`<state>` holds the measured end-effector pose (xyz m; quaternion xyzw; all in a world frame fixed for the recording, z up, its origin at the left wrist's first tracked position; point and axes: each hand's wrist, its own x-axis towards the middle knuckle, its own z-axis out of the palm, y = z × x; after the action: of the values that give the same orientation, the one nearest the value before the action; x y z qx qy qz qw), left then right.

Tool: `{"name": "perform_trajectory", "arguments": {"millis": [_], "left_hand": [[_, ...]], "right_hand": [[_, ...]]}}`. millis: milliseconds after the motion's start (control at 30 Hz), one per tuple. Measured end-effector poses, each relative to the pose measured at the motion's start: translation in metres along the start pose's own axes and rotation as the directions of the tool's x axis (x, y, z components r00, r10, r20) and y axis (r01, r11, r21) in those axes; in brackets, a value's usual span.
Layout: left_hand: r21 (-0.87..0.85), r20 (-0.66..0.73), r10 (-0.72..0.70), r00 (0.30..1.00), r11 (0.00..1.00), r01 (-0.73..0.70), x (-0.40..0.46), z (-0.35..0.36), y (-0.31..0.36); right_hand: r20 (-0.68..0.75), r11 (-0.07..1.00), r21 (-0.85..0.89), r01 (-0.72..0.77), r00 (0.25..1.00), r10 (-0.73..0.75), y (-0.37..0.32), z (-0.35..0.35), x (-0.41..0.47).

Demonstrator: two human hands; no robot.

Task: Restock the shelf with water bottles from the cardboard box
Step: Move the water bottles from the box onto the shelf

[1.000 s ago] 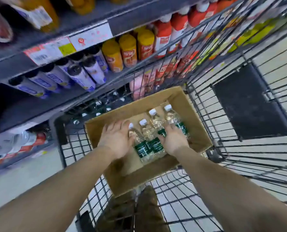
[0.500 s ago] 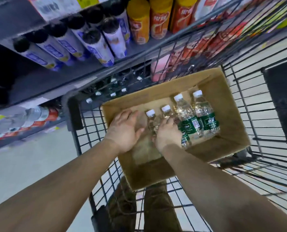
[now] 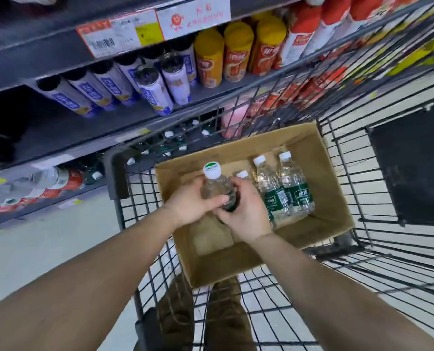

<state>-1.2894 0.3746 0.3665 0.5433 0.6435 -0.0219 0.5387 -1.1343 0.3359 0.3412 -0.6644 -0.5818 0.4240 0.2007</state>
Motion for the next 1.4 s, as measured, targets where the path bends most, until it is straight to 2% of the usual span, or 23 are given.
{"name": "perform_trajectory", "arguments": {"millis": [67,167,233,300,367,567,700,833,967,1133,1267,1400], "left_hand": [[-0.222,0.014,-0.019,1.0,0.975,0.022,-0.001,0.0,0.002],[-0.376,0.017,-0.035,0.999,0.926,0.038,-0.001,0.002,-0.002],[-0.395,0.01,-0.044,0.999,0.917,0.045,-0.001,0.004,-0.004],[-0.386,-0.005,-0.058,0.998,0.921,0.052,-0.001,0.004,-0.006],[-0.365,-0.015,-0.061,0.998,0.93,0.051,0.001,0.007,-0.011],[-0.299,-0.037,-0.075,0.996,0.952,0.061,0.0,0.014,-0.026],[-0.29,-0.03,-0.065,0.997,0.956,0.054,-0.005,0.014,-0.032],[-0.369,-0.029,-0.06,0.998,0.928,0.045,-0.021,0.011,-0.025],[-0.414,-0.037,-0.009,0.999,0.91,-0.007,-0.063,-0.001,-0.005],[-0.485,-0.08,0.074,0.994,0.868,-0.104,-0.146,-0.042,0.025],[-0.605,-0.133,0.137,0.982,0.773,-0.19,-0.216,-0.094,0.032],[-0.654,-0.293,0.108,0.95,0.702,-0.282,-0.302,-0.153,0.015]], "right_hand": [[-0.004,0.999,0.03,0.039,0.999,-0.038,-0.005,-0.008,-0.003],[0.102,0.997,-0.074,-0.008,0.995,0.015,0.017,-0.024,0.0],[0.105,0.959,-0.25,-0.136,0.98,0.167,0.046,-0.035,0.003],[0.09,0.863,-0.438,-0.252,0.943,0.321,0.065,-0.036,0.004],[0.108,0.793,-0.559,-0.244,0.926,0.361,0.071,-0.028,0.004],[0.099,0.74,-0.622,-0.255,0.912,0.398,0.071,0.0,0.011],[0.109,0.817,-0.445,-0.367,0.883,0.456,0.074,-0.005,0.013],[0.161,0.917,-0.216,-0.334,0.914,0.371,0.066,-0.032,0.004],[0.252,0.953,0.014,-0.302,0.924,0.289,0.018,-0.067,-0.017],[0.426,0.977,0.004,-0.214,0.884,0.192,-0.081,-0.115,-0.051],[0.498,0.998,0.027,-0.049,0.867,0.029,-0.176,-0.131,-0.08],[0.545,0.987,-0.008,0.163,0.828,-0.133,-0.277,-0.106,-0.107]]}}
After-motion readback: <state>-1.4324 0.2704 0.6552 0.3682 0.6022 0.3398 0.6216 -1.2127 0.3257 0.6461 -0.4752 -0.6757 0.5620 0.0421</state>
